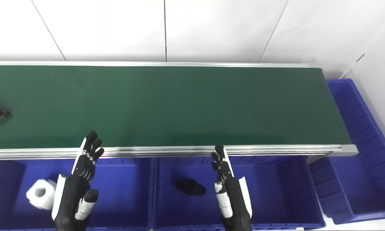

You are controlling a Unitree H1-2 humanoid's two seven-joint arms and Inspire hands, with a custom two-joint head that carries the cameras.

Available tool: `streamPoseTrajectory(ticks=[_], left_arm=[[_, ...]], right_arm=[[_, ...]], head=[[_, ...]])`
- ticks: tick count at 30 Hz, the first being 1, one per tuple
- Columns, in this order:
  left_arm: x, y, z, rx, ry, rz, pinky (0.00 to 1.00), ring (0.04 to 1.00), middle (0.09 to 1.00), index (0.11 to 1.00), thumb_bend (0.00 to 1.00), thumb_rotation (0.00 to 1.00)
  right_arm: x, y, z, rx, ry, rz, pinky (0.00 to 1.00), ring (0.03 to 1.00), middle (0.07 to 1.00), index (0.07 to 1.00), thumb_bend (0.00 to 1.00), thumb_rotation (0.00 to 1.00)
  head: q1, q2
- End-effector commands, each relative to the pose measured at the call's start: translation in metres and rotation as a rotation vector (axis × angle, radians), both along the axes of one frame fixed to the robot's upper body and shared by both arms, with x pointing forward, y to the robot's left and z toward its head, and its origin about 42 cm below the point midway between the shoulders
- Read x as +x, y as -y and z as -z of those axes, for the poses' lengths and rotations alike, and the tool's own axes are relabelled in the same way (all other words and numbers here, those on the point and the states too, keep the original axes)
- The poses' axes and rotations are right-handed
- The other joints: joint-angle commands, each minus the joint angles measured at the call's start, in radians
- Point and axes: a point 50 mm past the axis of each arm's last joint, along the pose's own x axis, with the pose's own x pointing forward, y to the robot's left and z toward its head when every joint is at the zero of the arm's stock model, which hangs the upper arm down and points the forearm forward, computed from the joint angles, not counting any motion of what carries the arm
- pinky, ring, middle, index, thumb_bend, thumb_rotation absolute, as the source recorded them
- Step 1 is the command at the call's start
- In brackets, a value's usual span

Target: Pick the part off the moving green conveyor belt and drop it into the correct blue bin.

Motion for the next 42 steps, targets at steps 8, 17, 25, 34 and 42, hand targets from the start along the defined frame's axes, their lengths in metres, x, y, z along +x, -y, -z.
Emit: streamPoseTrajectory(ticks=[8, 17, 25, 34, 42], left_arm=[[-0.001, 0.004, -0.005, -0.029, 0.034, -0.016, 0.95, 0.971, 0.997, 0.993, 0.74, 0.93], [-0.002, 0.005, -0.001, -0.048, 0.001, -0.028, 0.96, 0.984, 1.000, 1.000, 0.72, 0.91], [-0.012, 0.003, 0.004, 0.000, -0.001, -0.023, 0.93, 0.962, 0.992, 0.997, 0.70, 0.94], [-0.014, 0.003, 0.005, 0.014, -0.007, -0.031, 0.93, 0.965, 0.997, 1.000, 0.69, 0.96], [-0.016, 0.005, 0.007, -0.002, -0.052, -0.056, 0.93, 0.955, 0.993, 1.000, 0.70, 0.96]], right_arm=[[-0.002, -0.001, -0.008, 0.001, 0.062, -0.001, 0.97, 0.974, 1.000, 1.000, 0.84, 1.00], [-0.001, 0.001, -0.007, 0.015, 0.062, -0.004, 0.98, 0.979, 1.000, 1.000, 0.84, 1.00], [-0.002, 0.002, -0.004, 0.013, 0.060, -0.002, 0.97, 0.979, 1.000, 1.000, 0.83, 1.00], [-0.001, 0.000, -0.003, 0.019, 0.055, -0.020, 0.98, 0.983, 1.000, 1.000, 0.83, 1.00], [-0.001, 0.000, -0.002, 0.013, 0.058, -0.016, 0.97, 0.980, 1.000, 1.000, 0.84, 1.00]], head=[[0.000, -0.001], [0.014, -0.005], [0.023, -0.011], [0.016, -0.011], [0.018, -0.015]])
